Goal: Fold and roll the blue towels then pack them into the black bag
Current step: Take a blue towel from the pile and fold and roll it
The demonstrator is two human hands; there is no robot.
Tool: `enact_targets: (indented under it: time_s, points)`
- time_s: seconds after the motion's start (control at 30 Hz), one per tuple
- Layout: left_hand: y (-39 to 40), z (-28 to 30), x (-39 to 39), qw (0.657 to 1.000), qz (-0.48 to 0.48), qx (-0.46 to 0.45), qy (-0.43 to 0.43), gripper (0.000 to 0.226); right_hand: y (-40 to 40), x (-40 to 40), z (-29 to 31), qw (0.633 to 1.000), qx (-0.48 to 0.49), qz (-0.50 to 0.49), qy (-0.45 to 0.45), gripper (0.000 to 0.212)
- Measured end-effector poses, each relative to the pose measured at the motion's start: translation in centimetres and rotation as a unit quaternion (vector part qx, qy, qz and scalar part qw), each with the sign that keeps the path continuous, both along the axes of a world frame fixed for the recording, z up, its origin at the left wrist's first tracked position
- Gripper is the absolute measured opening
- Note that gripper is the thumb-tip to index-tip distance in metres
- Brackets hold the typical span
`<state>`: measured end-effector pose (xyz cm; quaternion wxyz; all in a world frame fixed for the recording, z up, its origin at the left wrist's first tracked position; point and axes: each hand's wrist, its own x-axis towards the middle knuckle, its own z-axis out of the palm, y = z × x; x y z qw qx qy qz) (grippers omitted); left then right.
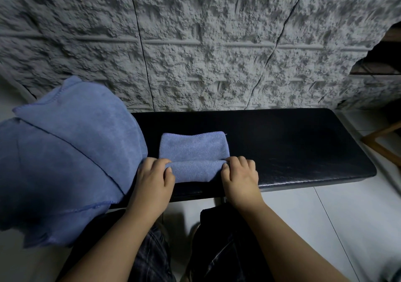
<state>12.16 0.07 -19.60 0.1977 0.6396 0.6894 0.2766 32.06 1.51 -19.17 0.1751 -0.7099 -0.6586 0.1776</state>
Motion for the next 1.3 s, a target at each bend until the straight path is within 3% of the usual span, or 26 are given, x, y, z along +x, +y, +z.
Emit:
enact_targets:
  time_s: [0.07, 0.17, 0.3, 0.47, 0.63, 0.9, 1.3]
  points:
    - [0.2, 0.0, 0.0, 1.000, 0.007, 0.022, -0.004, 0.047, -0.1, -0.2, -0.4, 0.999, 0.040, -0.003, -0.008, 0.037]
    - [0.3, 0.3, 0.1, 0.997, 0.015, 0.081, -0.003, 0.009, -0.2, -0.3, -0.6, 0.989, 0.143, 0.014, -0.025, 0.029]
    - [0.3, 0.3, 0.0, 0.992, -0.012, 0.125, 0.031, 0.019, -0.1, -0.2, -0.4, 0.978, 0.197, 0.065, 0.012, 0.023]
    - [0.1, 0.3, 0.0, 0.994, -0.033, 0.101, 0.009, 0.016, -0.1, 0.2, -0.5, 0.982, 0.157, 0.073, 0.069, 0.020]
    - [0.1, 0.1, 0.0, 0.996, -0.029, 0.038, -0.071, 0.022, 0.1, 0.2, -0.2, 0.987, 0.128, 0.078, 0.054, 0.041]
    - [0.1, -0.3, 0.1, 0.998, -0.054, 0.029, 0.007, 0.053, 0.3, 0.8, -0.9, 0.990, 0.099, 0.096, 0.032, 0.050]
    - [0.4, -0.2, -0.8, 0.996, -0.079, 0.040, 0.008, 0.048, 0.5, 1.2, -0.7, 0.988, 0.095, 0.080, 0.090, 0.041]
